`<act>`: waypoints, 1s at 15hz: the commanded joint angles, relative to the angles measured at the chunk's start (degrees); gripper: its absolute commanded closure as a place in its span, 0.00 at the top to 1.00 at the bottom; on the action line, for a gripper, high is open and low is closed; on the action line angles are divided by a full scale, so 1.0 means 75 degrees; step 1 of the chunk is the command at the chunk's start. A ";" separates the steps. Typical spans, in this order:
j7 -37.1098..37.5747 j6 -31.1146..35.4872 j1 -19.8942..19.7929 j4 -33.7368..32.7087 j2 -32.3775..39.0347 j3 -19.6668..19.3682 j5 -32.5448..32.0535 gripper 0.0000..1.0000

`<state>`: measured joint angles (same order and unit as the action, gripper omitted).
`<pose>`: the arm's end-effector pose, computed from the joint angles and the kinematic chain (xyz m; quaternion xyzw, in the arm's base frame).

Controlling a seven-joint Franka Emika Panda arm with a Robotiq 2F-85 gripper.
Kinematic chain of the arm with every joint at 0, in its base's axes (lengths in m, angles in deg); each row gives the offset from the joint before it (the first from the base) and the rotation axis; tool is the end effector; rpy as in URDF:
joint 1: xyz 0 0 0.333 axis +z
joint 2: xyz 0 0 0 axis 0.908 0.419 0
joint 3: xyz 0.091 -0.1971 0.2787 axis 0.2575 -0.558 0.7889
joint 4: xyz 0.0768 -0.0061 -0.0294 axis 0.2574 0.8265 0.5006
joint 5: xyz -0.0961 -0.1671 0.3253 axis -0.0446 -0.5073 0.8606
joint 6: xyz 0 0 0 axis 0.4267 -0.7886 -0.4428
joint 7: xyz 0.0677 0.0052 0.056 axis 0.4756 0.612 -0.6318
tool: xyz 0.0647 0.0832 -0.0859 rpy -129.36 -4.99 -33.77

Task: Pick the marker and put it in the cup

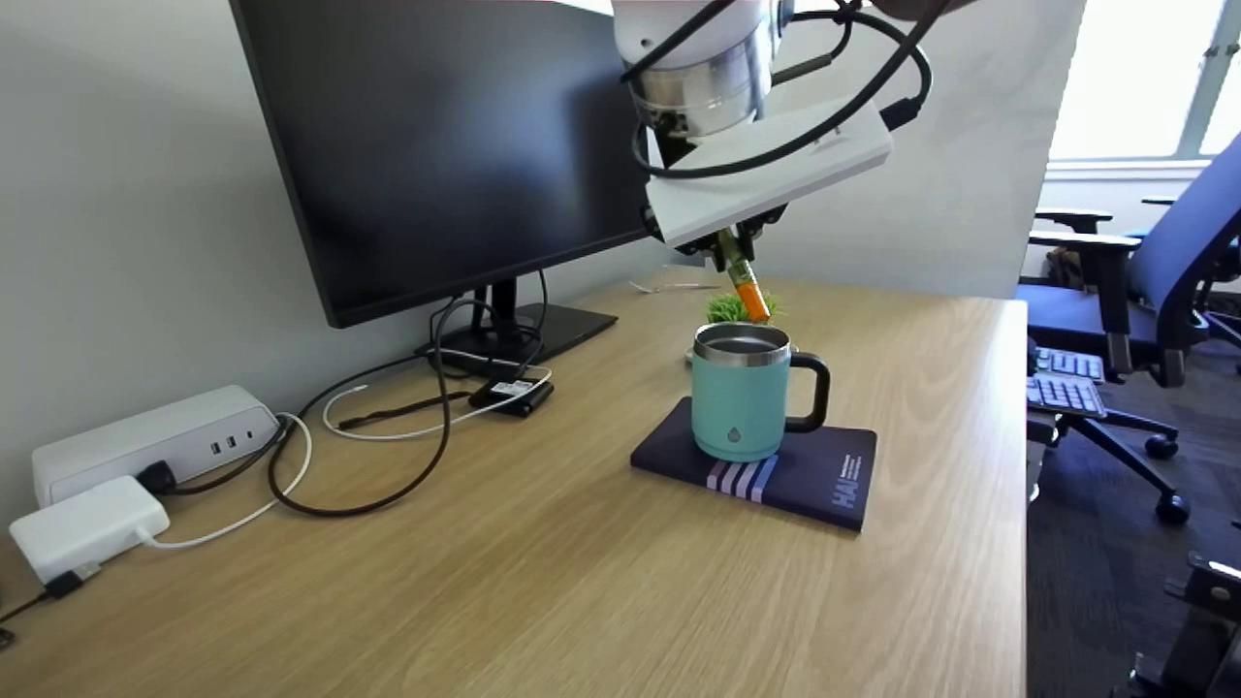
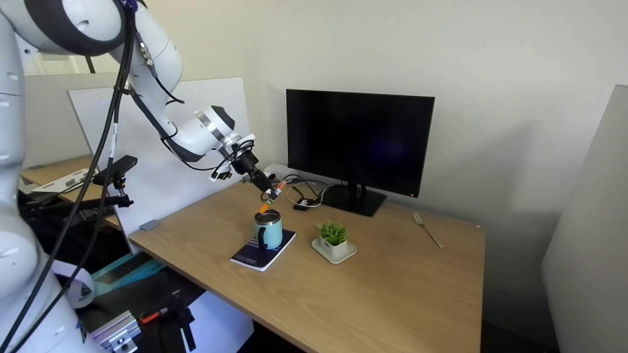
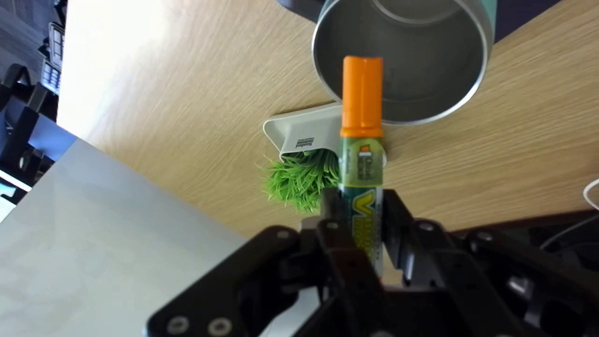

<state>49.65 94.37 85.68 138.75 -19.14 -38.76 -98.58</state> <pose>0.4904 0.2860 0.2813 0.9205 -0.1825 0.2626 0.2245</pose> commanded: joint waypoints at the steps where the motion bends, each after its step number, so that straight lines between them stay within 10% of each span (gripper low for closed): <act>1: 0.0171 -0.0134 0.0211 -0.0194 0.0232 -0.0147 -0.0291 0.06; 15: 0.1022 0.0304 0.0188 0.0090 0.0509 -0.0159 -0.1633 0.06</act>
<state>55.32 95.00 87.07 138.80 -15.40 -39.25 -108.10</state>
